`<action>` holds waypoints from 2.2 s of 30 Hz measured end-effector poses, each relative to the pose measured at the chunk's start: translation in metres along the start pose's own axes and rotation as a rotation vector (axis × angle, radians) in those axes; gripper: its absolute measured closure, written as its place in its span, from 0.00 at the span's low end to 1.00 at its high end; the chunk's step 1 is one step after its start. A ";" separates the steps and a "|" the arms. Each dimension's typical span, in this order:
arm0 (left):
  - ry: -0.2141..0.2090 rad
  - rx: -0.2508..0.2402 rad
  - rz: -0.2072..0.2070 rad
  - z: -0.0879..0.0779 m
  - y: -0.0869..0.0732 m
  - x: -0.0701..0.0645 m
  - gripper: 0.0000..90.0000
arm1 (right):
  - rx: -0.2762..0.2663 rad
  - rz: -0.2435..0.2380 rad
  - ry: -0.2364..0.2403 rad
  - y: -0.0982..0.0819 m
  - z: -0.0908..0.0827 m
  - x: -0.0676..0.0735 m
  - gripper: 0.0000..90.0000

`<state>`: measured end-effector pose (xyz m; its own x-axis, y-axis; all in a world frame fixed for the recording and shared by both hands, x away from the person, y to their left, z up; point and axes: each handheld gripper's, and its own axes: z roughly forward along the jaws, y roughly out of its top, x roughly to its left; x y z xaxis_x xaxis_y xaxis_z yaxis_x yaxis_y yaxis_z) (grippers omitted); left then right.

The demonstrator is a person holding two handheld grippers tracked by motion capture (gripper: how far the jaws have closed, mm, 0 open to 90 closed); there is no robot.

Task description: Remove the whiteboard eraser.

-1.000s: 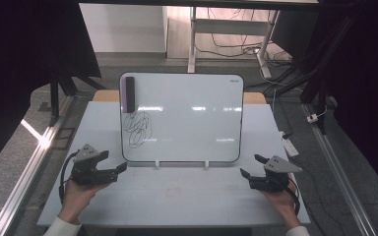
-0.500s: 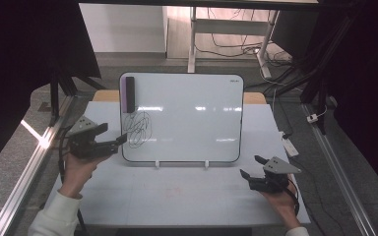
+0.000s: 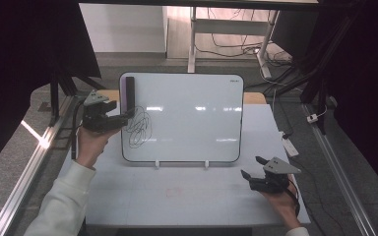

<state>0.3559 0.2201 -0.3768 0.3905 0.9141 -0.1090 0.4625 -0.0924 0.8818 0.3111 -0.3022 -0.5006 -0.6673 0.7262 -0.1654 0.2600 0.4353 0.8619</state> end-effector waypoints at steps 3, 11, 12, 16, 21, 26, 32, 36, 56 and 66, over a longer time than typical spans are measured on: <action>0.015 -0.009 -0.007 0.004 0.005 0.002 0.34 | 0.006 0.002 -0.003 -0.001 0.000 0.001 0.26; 0.043 -0.017 -0.030 0.016 0.022 0.009 0.41 | 0.015 -0.005 -0.009 -0.002 0.001 0.000 0.26; 0.043 -0.017 -0.030 0.016 0.022 0.009 0.41 | 0.015 -0.005 -0.010 -0.002 0.001 0.000 0.26; 0.051 -0.010 -0.042 0.023 0.027 0.011 0.47 | 0.018 -0.003 -0.014 -0.002 0.001 0.000 0.26; 0.071 0.015 -0.037 0.028 0.026 0.008 0.54 | 0.024 -0.002 -0.019 -0.003 0.001 0.000 0.26; 0.092 0.018 -0.033 0.030 0.026 0.006 0.63 | 0.025 -0.007 -0.027 -0.003 0.001 0.000 0.27; 0.123 0.025 -0.027 0.028 0.027 0.003 0.68 | 0.022 -0.004 -0.039 -0.003 0.000 -0.001 0.27; 0.138 0.022 -0.010 0.021 0.026 0.001 0.71 | 0.022 -0.006 -0.041 -0.003 0.000 0.000 0.27; -0.049 -0.006 0.056 -0.020 -0.029 -0.036 0.71 | 0.021 0.000 -0.031 -0.002 0.001 0.002 0.27; -0.170 0.005 0.078 -0.024 -0.060 -0.055 0.71 | 0.020 0.005 -0.022 0.000 0.002 0.005 0.27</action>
<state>0.2879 0.1850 -0.4128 0.5544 0.8240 -0.1166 0.4290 -0.1630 0.8885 0.3090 -0.2977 -0.5019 -0.6508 0.7396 -0.1717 0.2770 0.4418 0.8533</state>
